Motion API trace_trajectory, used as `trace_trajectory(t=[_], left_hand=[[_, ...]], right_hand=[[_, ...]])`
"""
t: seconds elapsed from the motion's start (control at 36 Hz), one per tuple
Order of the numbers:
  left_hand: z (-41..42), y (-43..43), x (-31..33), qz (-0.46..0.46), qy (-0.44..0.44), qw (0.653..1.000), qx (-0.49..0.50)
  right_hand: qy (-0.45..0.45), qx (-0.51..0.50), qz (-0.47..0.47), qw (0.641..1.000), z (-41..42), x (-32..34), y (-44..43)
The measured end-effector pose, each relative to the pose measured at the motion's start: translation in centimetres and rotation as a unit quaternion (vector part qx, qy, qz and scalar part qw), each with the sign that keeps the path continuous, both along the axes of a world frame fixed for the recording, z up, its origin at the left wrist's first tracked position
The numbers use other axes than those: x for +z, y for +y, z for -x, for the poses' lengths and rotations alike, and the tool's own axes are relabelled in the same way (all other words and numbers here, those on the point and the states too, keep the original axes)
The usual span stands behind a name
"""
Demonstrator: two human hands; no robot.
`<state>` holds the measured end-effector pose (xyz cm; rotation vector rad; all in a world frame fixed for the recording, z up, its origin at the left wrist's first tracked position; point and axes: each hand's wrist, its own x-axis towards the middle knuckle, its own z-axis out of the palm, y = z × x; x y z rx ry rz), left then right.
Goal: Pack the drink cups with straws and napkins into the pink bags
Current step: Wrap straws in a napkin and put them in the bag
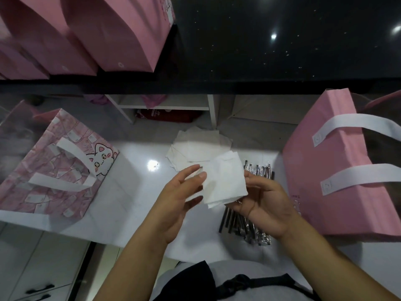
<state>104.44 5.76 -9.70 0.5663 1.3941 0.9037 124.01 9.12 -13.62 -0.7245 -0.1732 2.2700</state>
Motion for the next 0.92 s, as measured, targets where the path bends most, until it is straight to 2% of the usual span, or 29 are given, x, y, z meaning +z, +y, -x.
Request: trace_trajectory(t=[0.08,0.17,0.22,0.28,0.36,0.44,0.56,0.69,0.92], left_hand=[[0.0,-0.3,-0.1,0.061,-0.124,0.99,-0.001],[-0.2,-0.5,-0.5,0.075,-0.17,0.982,0.019],[-0.4,-0.5,-0.8,0.063,-0.131,0.989,0.027],[-0.3,-0.4,-1.1,0.04,-0.05,0.998,0.011],[0.1,-0.3,-1.3,0.006,0.029,0.999,-0.016],[0.2,-0.3,-1.2,-0.008,0.037,0.999,-0.032],[0.0,-0.4,-1.8,-0.008,0.076,0.996,-0.034],[-0.2,-0.3,-2.4,0.002,0.062,0.997,-0.044],[0.3,0.1,-3.6,0.027,0.019,0.991,-0.129]], right_hand=[[0.014,-0.002,-0.002,1.0,-0.1,-0.1,0.1],[-0.008,0.006,-0.018,1.0,-0.2,-0.1,0.0],[-0.053,0.016,-0.028,0.998,-0.3,-0.2,-0.1],[-0.106,0.033,-0.043,0.993,-0.5,-0.1,-0.2],[-0.197,0.036,-0.097,0.975,-0.6,0.3,-0.3],[-0.301,0.004,-0.153,0.941,-0.7,0.3,-0.7],[-0.359,-0.046,-0.182,0.914,-0.7,0.1,-1.0],[-0.382,-0.054,-0.194,0.902,-1.0,0.0,-1.6],[-0.409,-0.056,-0.167,0.895,-2.0,-0.6,-2.8]])
